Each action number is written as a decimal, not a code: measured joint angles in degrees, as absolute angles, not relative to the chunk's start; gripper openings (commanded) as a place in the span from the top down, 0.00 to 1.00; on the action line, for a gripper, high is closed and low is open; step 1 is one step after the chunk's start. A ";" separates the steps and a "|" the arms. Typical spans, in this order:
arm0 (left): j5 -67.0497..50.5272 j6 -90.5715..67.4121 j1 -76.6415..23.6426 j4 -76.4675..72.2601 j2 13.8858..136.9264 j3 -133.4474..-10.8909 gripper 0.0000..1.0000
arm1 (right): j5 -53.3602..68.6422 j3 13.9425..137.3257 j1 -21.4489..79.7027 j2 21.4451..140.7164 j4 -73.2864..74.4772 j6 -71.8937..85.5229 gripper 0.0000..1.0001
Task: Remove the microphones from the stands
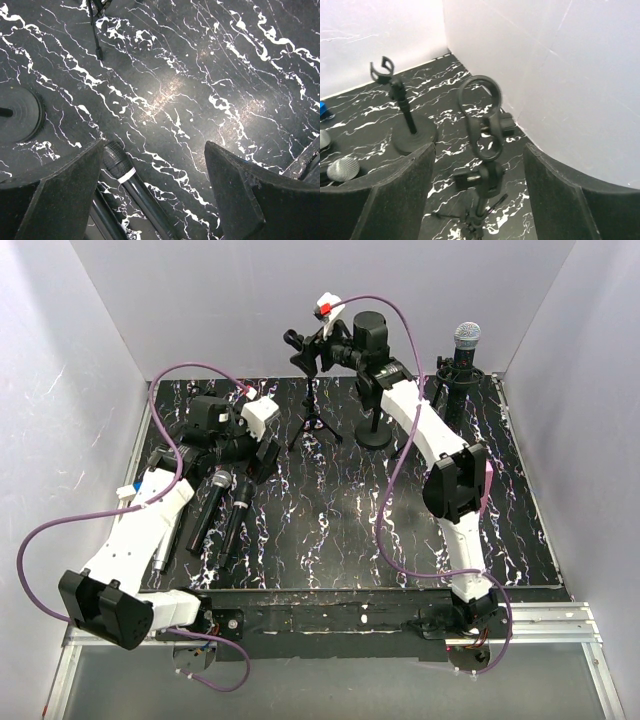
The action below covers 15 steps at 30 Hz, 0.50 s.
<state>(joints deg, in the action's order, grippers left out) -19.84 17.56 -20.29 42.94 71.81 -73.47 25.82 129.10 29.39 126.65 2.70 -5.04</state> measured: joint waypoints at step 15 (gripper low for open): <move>-18.39 19.42 -20.78 44.99 70.52 -73.47 0.18 | 23.57 124.53 29.87 125.91 -1.61 -8.99 0.77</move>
<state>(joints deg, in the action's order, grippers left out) -18.39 19.42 -20.78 44.99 70.52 -73.47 23.57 124.53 29.87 125.91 -1.61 -8.99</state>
